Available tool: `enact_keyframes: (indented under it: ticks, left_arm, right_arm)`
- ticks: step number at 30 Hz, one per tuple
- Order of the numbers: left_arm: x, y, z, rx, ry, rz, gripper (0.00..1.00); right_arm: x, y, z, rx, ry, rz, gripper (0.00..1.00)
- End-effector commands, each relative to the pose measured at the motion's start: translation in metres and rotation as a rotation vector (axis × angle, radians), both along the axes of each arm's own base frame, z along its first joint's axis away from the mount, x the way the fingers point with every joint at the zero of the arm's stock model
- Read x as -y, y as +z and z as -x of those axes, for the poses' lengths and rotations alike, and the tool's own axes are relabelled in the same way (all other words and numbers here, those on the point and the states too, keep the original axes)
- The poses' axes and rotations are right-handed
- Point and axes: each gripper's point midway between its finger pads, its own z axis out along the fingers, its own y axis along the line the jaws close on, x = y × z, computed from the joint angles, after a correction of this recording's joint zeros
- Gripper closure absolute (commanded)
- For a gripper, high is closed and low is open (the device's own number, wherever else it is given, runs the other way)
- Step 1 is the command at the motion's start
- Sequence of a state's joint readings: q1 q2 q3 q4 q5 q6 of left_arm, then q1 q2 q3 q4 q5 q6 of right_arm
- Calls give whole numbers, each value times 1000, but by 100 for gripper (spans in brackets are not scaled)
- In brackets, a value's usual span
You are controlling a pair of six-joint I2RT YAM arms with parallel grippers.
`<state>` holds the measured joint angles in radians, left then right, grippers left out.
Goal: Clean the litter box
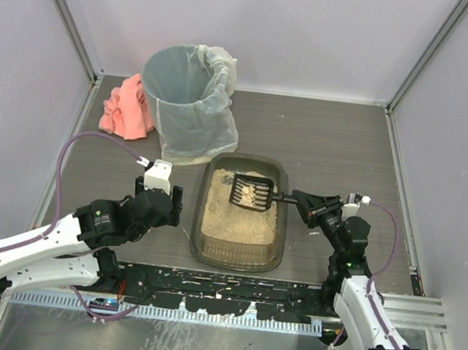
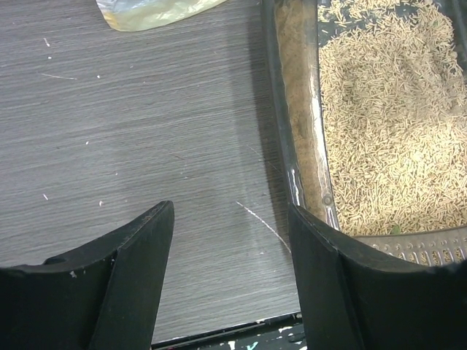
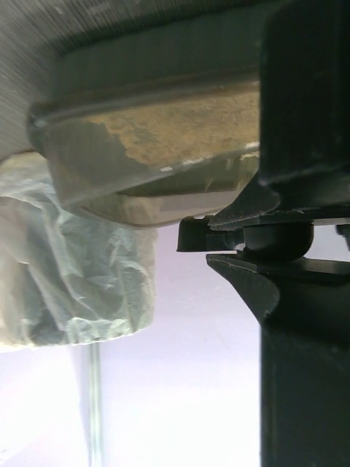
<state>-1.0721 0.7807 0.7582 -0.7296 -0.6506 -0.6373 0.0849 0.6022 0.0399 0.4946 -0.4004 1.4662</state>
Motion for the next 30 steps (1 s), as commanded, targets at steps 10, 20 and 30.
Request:
enact_keyframes:
  ticks: [10,20,30]
  left_arm:
    - [2,4,-4,18,16,18,35]
    - [1,2,-3,20,2,23,33]
    - [-2,1,-1,7,9,7,33]
  right_arm:
    - [-9,43,-2,152,67,59,99]
    - [8,22,-6,79,-31,19,99]
    - [-4,49,-8,158,31,91,99]
